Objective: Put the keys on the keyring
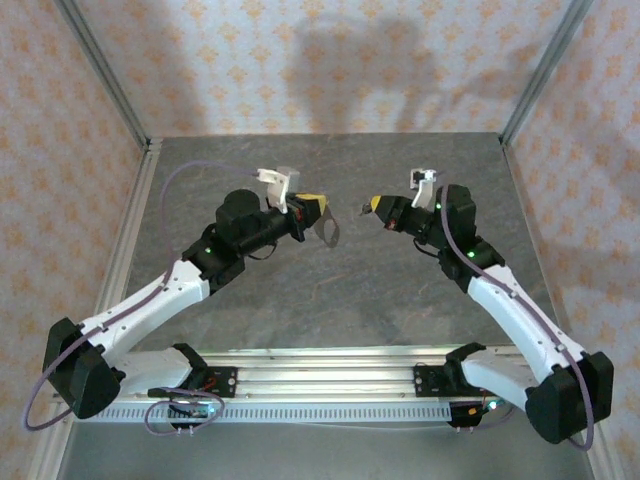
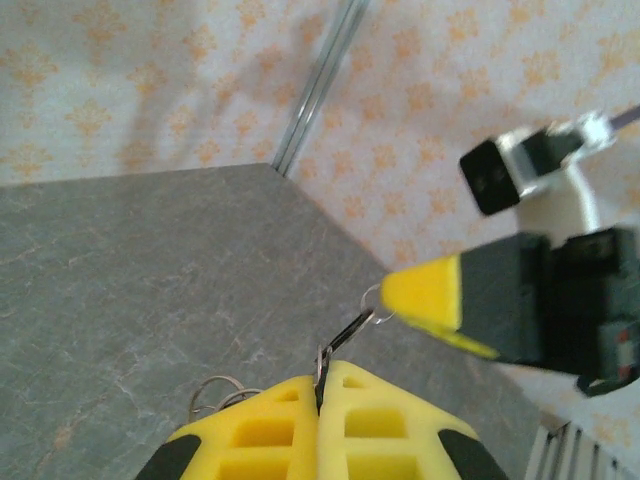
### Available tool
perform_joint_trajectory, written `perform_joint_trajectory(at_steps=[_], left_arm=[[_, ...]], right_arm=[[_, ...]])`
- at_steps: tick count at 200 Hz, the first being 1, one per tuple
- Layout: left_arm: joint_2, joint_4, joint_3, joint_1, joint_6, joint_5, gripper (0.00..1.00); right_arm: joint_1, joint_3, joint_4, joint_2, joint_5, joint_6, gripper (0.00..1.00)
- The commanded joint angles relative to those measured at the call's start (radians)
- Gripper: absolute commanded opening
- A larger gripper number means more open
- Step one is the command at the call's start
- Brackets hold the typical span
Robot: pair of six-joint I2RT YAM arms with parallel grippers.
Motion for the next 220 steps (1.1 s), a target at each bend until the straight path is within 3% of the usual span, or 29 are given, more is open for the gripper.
perform_joint_trajectory(at_steps=[1,77,220], left_arm=[[0.007,-0.024,0.042,-0.029,0.110,-0.061,0.00],[0.000,0.035,0.025,-0.030,0.089,-0.031,0.00],[0.065,0.013,0.133,-0.035,0.190,0.219,0.00]], right_arm=[[-0.008,-0.011,0.102,-0.040,-0.082,0.066,0.00],[-0.016,-0.024,0.136,-0.105,-0.124,0.111,0.00],[-0.016,-0.025,0.110,-0.125,-0.171,0.065,0.00]])
